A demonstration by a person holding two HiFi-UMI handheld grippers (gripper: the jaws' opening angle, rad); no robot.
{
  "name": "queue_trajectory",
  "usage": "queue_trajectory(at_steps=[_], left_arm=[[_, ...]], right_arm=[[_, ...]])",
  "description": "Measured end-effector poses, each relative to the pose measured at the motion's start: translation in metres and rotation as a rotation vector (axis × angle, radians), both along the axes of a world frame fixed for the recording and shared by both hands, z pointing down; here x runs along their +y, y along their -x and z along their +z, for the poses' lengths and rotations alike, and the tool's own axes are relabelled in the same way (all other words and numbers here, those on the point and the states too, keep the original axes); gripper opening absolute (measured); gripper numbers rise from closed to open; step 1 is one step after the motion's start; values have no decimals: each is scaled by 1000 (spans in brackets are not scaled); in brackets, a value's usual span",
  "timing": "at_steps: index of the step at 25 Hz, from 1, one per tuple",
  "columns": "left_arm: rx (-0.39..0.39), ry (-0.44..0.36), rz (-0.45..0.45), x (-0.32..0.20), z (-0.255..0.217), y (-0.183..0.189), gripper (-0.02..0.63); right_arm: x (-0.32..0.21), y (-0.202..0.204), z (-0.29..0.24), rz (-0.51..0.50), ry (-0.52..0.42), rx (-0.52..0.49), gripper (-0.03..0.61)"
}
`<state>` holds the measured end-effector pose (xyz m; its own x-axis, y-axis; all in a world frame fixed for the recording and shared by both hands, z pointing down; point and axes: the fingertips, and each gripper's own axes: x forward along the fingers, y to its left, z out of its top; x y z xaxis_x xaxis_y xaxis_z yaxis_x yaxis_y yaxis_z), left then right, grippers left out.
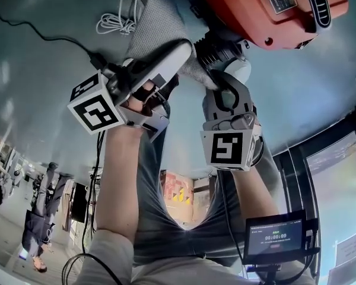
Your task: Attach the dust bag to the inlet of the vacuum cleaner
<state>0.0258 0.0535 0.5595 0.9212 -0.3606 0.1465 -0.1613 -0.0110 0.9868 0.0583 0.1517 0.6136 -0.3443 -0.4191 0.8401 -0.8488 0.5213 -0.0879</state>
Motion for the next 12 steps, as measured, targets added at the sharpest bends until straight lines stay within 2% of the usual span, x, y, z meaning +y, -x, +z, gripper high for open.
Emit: queue_trajectory(at_steps=[4,7,9,10,12], left_arm=[[-27,110,-102,-10,24,9,20],[-48,227,-154,-8,44,20,24],[-28,290,-182,-4,51,21,29],[-22,290,-188,-4,50,20,28],[-6,230,-175,-9,38,18,24]], right_arm=[[-9,-16,-21,17,-114,99,23],[-17,-23,-37,28,-216,128,23],[-18,-24,-33,30,-213,121,23],[-18,-24,-29,29,-188,115,23],[-15,-21,-17,17,-126,112,23]])
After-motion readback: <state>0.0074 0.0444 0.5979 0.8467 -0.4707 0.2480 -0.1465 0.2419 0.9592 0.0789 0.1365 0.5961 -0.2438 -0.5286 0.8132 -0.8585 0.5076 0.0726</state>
